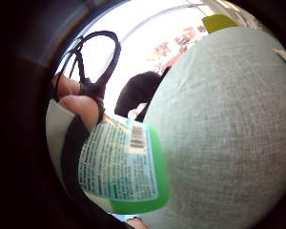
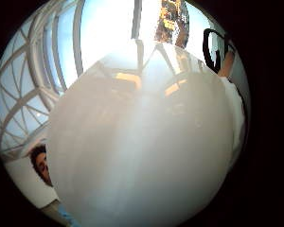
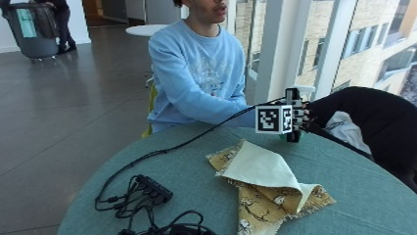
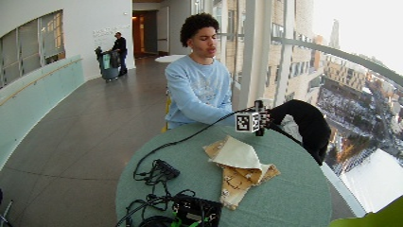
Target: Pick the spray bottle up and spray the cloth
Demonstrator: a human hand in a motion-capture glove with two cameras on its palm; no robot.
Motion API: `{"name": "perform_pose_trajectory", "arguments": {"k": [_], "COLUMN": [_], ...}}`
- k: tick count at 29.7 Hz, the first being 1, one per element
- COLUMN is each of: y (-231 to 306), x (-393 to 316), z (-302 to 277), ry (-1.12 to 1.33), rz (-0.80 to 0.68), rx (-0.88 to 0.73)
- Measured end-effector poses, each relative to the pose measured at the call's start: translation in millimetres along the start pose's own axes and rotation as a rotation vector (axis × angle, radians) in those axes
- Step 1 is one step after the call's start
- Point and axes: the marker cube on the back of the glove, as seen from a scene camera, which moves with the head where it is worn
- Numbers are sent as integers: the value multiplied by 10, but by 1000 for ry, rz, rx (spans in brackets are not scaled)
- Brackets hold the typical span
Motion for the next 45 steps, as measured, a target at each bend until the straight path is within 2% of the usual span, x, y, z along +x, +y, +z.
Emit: {"name": "perform_pose_trajectory", "arguments": {"k": [17,24,35,45], "y": [78,180,462,1156], "x": [128,149,-145,-358], "z": [92,-67,-632,-1468], "ry": [41,177,343,642], "rz": [-2,7,-16,-2], "rx": [-24,-33,24,63]}}
